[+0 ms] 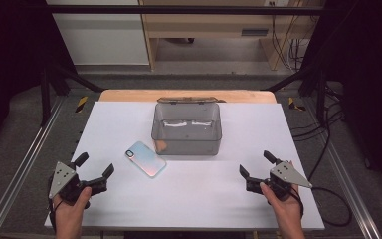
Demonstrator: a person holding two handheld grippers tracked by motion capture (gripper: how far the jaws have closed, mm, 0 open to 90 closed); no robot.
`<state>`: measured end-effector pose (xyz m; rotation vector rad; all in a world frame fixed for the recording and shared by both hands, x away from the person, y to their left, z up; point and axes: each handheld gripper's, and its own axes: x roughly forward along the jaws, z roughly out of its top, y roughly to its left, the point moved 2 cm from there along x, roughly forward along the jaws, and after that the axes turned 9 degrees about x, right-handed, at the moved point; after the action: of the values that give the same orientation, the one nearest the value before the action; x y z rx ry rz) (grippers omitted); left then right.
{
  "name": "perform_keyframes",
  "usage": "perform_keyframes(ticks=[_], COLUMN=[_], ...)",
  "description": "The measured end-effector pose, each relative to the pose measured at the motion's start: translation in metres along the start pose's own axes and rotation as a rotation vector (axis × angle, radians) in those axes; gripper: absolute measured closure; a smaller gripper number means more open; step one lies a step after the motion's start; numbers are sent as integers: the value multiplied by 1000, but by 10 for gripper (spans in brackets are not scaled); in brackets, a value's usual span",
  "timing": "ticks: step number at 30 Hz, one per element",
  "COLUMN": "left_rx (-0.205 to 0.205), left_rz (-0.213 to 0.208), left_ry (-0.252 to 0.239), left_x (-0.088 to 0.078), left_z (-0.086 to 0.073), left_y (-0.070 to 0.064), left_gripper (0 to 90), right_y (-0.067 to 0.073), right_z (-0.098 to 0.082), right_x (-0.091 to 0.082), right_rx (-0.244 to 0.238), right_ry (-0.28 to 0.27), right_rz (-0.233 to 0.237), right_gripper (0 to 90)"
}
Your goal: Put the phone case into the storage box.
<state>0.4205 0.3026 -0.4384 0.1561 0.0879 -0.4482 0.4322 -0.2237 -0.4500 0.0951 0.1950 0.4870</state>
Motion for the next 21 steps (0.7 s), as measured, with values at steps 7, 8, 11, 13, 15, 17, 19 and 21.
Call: perform_keyframes(ticks=[7, 8, 11, 13, 15, 17, 19, 21], left_rx=[-10, -10, -7, -7, -7, -8, -2, -2], left_rz=[5, 6, 3, -1, -5, -9, -15, -15], left_ry=[9, 11, 18, 24, 30, 31, 37, 37], left_x=[1, 1, 2, 3, 4, 5, 6, 7], left_z=[0, -1, -1, -1, -2, -2, -2, -2], left_y=[2, 2, 1, 1, 0, -1, -2, -3], left_gripper=[24, 24, 24, 24, 24, 24, 24, 24], right_y=[3, 3, 1, 0, 1, 1, 1, 1], right_z=[-1, -1, -2, -2, -2, -2, -2, -2], right_x=[0, 0, 0, 1, 1, 0, 1, 1], right_rx=[-4, 3, 5, 2, -3, -5, -1, -1], right_ry=[37, 44, 52, 49, 46, 47, 48, 49], right_rz=[4, 2, -7, -17, -18, -18, -19, -18], right_gripper=[42, 39, 39, 37, 35, 33, 33, 32])
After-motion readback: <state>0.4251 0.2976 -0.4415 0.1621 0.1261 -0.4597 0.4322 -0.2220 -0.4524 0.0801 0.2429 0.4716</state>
